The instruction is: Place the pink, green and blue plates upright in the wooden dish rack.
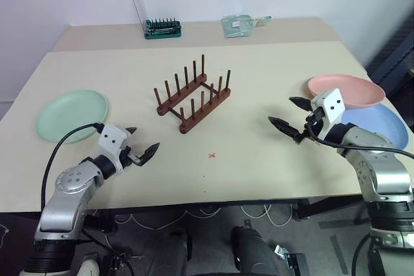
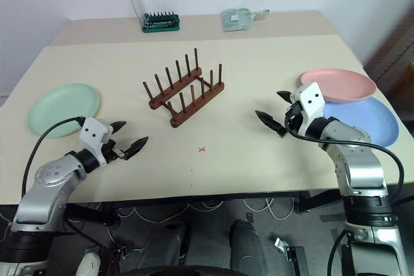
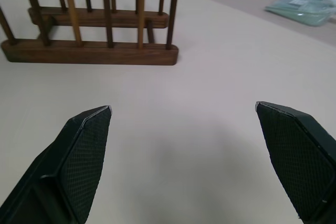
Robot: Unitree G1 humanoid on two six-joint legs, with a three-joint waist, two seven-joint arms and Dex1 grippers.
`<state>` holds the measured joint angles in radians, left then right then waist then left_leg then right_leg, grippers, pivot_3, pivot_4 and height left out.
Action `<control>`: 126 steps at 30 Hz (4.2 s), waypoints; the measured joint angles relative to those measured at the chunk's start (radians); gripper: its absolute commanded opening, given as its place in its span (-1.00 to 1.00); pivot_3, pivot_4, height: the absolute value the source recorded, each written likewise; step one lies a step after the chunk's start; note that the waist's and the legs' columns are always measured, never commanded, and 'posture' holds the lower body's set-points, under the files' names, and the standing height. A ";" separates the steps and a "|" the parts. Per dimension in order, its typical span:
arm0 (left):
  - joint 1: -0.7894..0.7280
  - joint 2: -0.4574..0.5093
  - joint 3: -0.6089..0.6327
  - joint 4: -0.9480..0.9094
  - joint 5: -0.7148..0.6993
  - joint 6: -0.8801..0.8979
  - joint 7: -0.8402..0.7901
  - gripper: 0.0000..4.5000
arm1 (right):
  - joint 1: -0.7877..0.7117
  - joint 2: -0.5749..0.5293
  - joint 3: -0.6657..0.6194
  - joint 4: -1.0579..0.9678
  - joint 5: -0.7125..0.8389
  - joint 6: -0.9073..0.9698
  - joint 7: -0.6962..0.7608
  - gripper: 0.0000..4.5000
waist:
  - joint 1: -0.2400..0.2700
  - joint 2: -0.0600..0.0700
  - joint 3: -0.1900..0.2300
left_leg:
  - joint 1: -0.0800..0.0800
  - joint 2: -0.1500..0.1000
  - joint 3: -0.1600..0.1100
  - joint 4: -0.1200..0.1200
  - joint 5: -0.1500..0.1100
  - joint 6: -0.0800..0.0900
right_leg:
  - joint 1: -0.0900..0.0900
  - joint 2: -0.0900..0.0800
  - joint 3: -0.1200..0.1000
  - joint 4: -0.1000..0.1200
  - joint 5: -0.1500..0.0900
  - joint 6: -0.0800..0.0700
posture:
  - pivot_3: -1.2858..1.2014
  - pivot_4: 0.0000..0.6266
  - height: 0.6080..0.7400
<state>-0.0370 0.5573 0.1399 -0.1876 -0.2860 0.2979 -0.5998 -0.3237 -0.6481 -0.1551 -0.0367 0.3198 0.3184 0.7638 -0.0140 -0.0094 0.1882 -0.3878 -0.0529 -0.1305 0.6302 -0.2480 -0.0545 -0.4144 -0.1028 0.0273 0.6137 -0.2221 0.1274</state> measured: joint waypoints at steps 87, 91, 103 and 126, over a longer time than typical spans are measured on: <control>-0.369 -0.159 -0.430 0.300 0.149 -0.069 -0.448 -0.99 | 0.245 0.010 0.171 -0.225 -0.190 0.152 -0.207 -0.95 | 0.023 0.004 -0.003 | -0.003 -0.037 -0.040 -0.002 0.008 0.003 | 0.011 -0.031 -0.025 0.015 -0.023 0.011 | 0.03 -0.52 1.00; -0.395 -0.225 -0.449 0.330 0.206 -0.075 -0.344 -0.99 | 0.185 0.023 0.205 -0.158 -0.241 0.127 -0.232 -0.95 | 0.025 0.004 -0.004 | -0.002 -0.037 -0.040 0.000 0.008 0.003 | 0.013 -0.031 -0.025 0.015 -0.023 0.011 | 0.03 -0.52 1.00; -0.533 -0.306 -0.434 0.572 0.281 -0.181 -0.084 -0.99 | 0.019 0.078 0.246 0.066 -0.348 0.040 -0.305 -0.95 | 0.016 0.003 -0.006 | 0.003 -0.037 -0.040 0.000 0.008 0.003 | 0.017 -0.030 -0.025 0.015 -0.022 0.011 | 0.03 -0.52 1.00; -0.347 -0.284 -0.389 0.265 0.060 -0.176 -0.304 -0.99 | 0.083 -0.263 0.042 0.037 -0.401 0.000 -0.218 0.47 | 0.003 0.005 -0.005 | -0.003 -0.036 -0.038 -0.001 0.008 0.003 | 0.010 -0.030 -0.024 0.015 -0.022 0.011 | 0.03 -0.52 1.00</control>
<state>-0.3841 0.2729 -0.2487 0.0770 -0.2261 0.1216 -0.9040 -0.2410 -0.9113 -0.1133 0.0001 -0.0816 0.3189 0.5462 -0.0113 -0.0044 0.1837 -0.3907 -0.0893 -0.1686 0.6295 -0.2403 -0.0516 -0.4039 -0.1331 0.0034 0.6290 -0.2444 0.1381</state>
